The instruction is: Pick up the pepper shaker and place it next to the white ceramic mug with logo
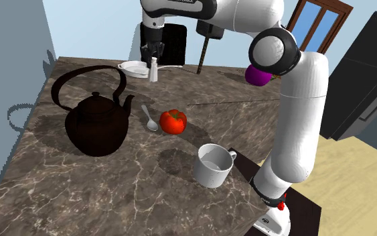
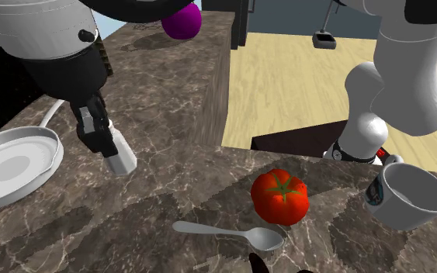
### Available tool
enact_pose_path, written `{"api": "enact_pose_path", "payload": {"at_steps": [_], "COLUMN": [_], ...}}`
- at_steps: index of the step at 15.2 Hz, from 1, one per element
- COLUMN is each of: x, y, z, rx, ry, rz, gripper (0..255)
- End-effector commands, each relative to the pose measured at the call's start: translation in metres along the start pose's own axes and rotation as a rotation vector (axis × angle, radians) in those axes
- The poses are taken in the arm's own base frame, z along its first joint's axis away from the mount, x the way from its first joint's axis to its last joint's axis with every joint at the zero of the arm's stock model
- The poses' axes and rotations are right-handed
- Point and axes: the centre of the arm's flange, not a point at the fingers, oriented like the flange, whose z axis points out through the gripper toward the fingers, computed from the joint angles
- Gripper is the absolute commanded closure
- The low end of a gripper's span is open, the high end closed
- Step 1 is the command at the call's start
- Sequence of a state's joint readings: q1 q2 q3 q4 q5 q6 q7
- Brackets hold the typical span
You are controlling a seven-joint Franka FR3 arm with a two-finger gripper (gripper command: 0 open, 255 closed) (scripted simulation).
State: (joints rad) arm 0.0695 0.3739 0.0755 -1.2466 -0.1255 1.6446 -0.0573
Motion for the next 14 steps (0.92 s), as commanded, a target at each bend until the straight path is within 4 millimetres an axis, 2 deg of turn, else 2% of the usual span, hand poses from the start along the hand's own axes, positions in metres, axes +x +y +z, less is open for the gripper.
{"api": "enact_pose_path", "payload": {"at_steps": [1, 13, 14], "x": [-0.001, 0.000, -0.010], "y": [0.001, 0.007, -0.001], "z": [-0.012, -0.073, -0.075], "rx": [0.000, 0.000, 0.000], "ry": [-0.001, -0.001, -0.001], "rz": [0.000, 0.000, 0.000], "gripper": [255, 255, 255]}}
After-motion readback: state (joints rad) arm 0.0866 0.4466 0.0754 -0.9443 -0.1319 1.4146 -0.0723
